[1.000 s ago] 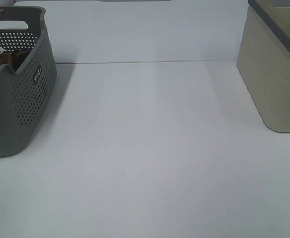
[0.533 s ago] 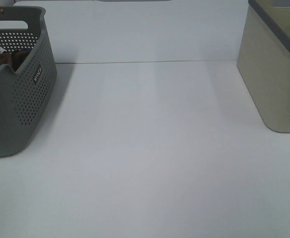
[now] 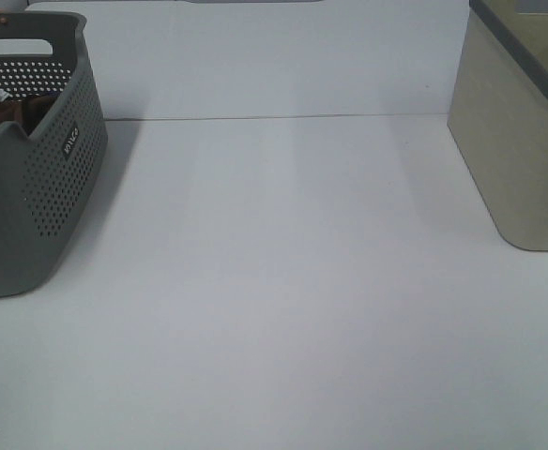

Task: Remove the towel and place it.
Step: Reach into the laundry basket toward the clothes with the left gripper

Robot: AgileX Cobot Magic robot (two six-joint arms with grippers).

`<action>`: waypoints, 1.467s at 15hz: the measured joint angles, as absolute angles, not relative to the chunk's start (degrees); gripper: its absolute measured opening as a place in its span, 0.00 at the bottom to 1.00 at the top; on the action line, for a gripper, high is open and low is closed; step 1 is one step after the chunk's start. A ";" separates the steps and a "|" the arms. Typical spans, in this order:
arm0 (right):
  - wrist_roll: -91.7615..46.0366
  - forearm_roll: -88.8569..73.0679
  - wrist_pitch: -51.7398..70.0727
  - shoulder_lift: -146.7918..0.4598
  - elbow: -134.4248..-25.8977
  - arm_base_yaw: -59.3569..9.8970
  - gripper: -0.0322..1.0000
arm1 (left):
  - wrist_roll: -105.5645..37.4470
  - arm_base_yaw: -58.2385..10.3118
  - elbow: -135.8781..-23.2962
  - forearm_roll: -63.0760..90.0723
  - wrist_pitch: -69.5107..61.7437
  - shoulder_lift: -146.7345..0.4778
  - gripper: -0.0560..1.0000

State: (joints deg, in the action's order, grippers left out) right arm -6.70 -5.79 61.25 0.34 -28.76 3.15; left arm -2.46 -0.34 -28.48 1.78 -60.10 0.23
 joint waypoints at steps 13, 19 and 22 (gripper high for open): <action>-6.70 -5.79 61.25 0.34 -28.76 3.15 0.64 | -2.46 -0.34 -28.48 1.78 -60.10 0.23 0.68; -6.70 -5.79 61.25 0.34 -28.76 3.15 0.64 | -2.46 -0.34 -28.48 1.78 -60.10 0.23 0.68; -6.70 -5.79 61.25 0.34 -28.76 3.15 0.64 | -2.46 -0.34 -28.48 1.78 -60.10 0.23 0.68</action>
